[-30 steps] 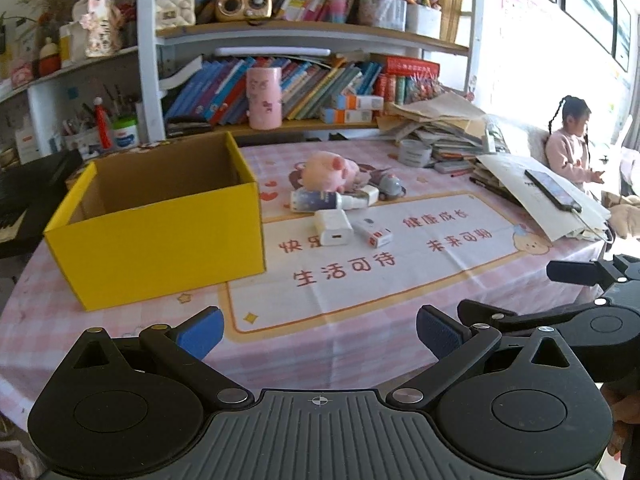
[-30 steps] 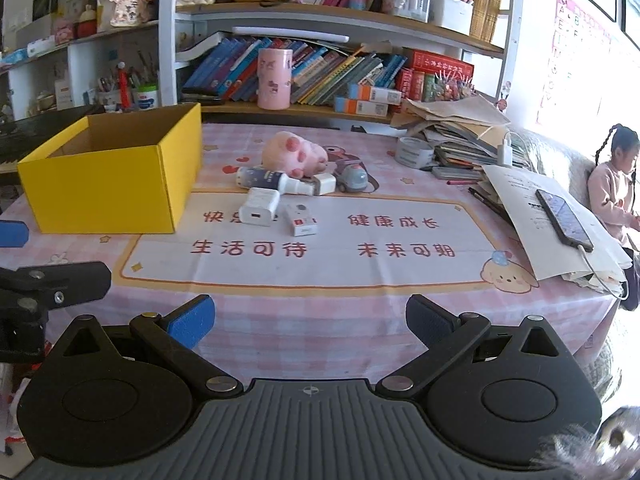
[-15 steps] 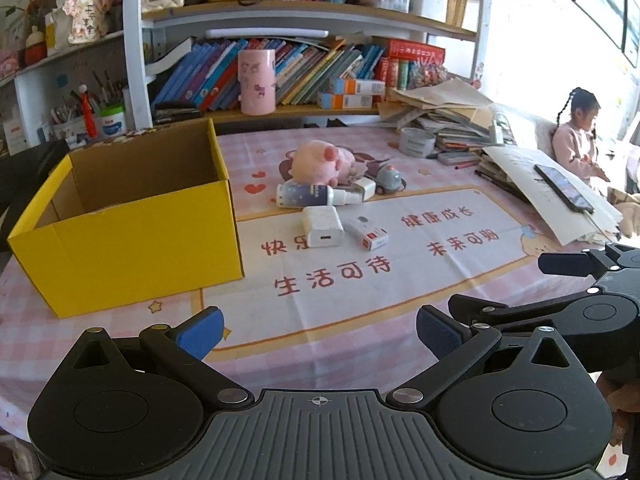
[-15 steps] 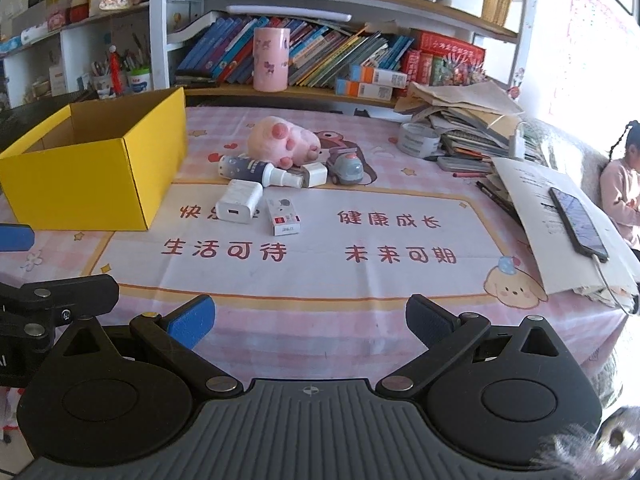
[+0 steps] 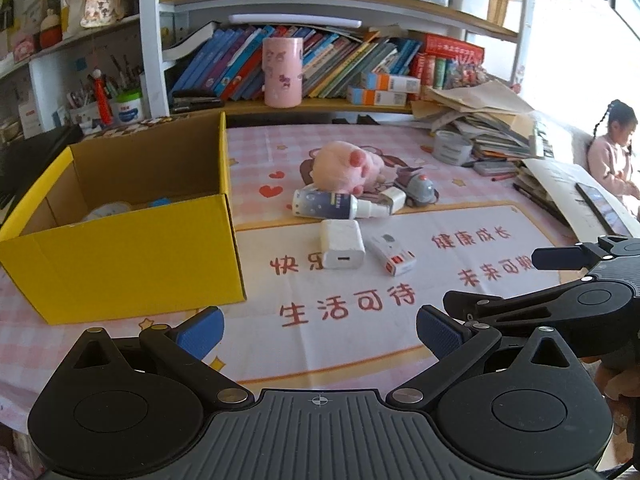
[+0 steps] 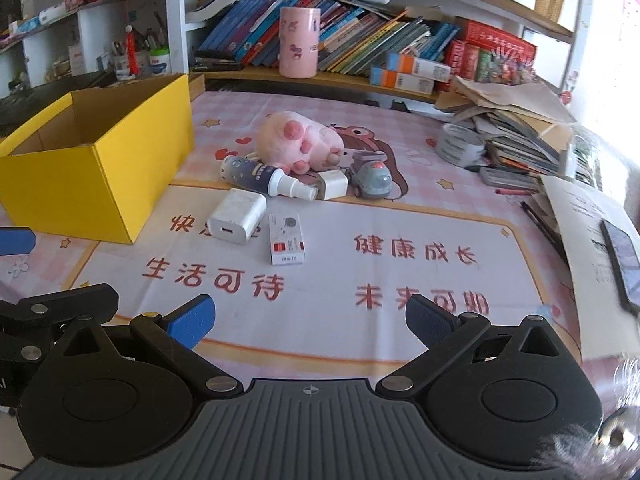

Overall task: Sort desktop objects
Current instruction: 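Move both open tools back toward the white charger and small boxes, then close the right tool on the small white card box while the left tool grasps the white charger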

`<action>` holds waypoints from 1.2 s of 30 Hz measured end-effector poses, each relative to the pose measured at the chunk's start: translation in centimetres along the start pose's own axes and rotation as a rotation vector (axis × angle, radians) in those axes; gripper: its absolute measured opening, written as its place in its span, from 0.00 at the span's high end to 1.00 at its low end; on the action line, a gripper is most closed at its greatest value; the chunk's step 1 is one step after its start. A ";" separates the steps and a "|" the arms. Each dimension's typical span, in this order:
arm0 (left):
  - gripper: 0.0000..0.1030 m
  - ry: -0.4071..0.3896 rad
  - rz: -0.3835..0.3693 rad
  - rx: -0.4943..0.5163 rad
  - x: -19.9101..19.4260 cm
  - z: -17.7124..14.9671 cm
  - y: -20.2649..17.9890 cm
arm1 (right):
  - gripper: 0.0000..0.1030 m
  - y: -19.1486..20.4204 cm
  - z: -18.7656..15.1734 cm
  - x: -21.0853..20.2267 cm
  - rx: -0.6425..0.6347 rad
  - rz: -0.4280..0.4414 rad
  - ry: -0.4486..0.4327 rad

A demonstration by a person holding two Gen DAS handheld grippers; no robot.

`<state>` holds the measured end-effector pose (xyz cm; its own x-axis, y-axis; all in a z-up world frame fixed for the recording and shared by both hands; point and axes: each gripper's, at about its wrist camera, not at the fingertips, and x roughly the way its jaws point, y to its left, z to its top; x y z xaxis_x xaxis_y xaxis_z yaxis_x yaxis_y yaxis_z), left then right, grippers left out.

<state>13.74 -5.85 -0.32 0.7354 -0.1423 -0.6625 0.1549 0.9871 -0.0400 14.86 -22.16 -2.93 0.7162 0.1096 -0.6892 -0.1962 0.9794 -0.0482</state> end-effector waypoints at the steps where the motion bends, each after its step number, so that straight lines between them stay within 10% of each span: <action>1: 0.00 0.004 0.007 -0.006 0.3 0.1 -0.1 | 0.01 -0.2 0.2 0.4 -0.005 0.008 0.005; 15: 0.00 0.073 0.112 -0.021 2.5 1.7 -1.2 | 0.05 -1.2 3.4 6.0 -0.071 0.115 0.055; 23: 0.00 0.097 0.145 -0.024 3.2 2.4 -1.9 | 0.45 -0.9 4.3 9.8 -0.117 0.141 0.075; 36: 0.00 0.130 0.109 -0.008 5.3 3.4 -4.0 | 0.74 -2.5 4.5 12.6 -0.142 0.237 0.089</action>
<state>19.29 -10.78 -1.16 0.6559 -0.0242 -0.7545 0.0730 0.9968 0.0315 27.36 -22.49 -8.22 0.5785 0.3109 -0.7541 -0.4477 0.8938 0.0251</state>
